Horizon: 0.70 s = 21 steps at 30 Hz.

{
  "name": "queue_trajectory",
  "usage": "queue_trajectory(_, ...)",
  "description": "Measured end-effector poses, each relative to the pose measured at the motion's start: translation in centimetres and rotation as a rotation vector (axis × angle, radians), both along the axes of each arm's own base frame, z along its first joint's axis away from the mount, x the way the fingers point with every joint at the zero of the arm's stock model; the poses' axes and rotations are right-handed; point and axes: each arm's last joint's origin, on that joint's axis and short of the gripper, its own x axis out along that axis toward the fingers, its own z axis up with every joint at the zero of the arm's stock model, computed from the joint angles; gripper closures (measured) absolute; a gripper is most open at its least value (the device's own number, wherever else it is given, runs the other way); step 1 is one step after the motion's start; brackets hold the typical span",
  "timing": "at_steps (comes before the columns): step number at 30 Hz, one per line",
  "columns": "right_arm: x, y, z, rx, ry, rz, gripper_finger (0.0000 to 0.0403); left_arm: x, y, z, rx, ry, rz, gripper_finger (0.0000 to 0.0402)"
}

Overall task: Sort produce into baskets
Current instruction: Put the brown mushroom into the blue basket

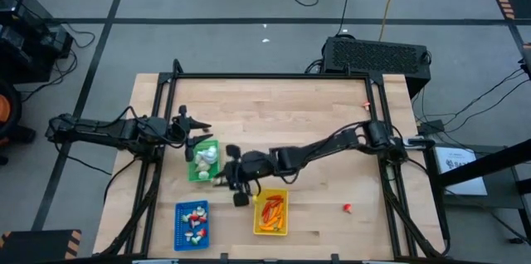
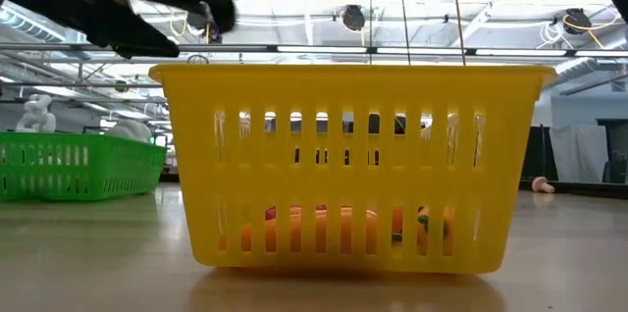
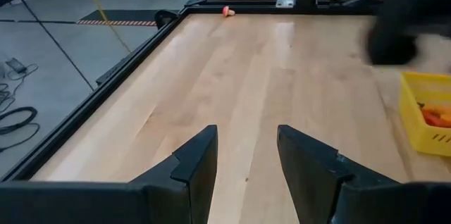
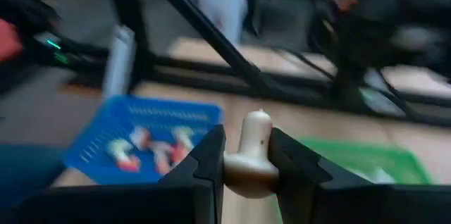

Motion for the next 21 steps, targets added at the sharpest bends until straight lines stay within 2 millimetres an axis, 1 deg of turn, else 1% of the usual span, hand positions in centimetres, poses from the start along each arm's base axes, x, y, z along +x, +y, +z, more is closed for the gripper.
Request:
queue_trajectory(5,1.3,2.7,-2.4,0.072,-0.199,0.09,0.0324,-0.1,0.2,-0.1,-0.004,0.006,0.061,0.0245)
queue_trajectory(8,2.3,4.2,-3.9,0.092,-0.268,0.114,0.0324,-0.1,0.3,-0.1,0.008,0.004,0.109,0.0245)
queue_trajectory(11,4.0,5.6,-4.8,0.099,-0.266,0.129,0.0323,-0.2,0.4,-0.1,0.006,-0.005,0.162,0.0245)
queue_trajectory(12,4.6,6.1,-5.3,0.095,-0.245,0.134,0.0323,-0.2,0.5,-0.1,0.009,-0.004,0.172,0.0245)
queue_trajectory(15,6.3,7.5,-5.9,0.083,-0.188,0.149,0.0323,-0.2,0.5,-0.1,0.01,-0.004,0.182,0.0245)
queue_trajectory(17,7.1,8.2,-6.3,0.073,-0.136,0.168,0.0323,-0.2,0.5,-0.1,-0.003,-0.008,0.188,0.0245)
queue_trajectory(21,7.8,9.2,-6.1,0.072,-0.089,0.19,0.0323,-0.2,0.5,-0.2,-0.006,0.0,0.193,0.0245)
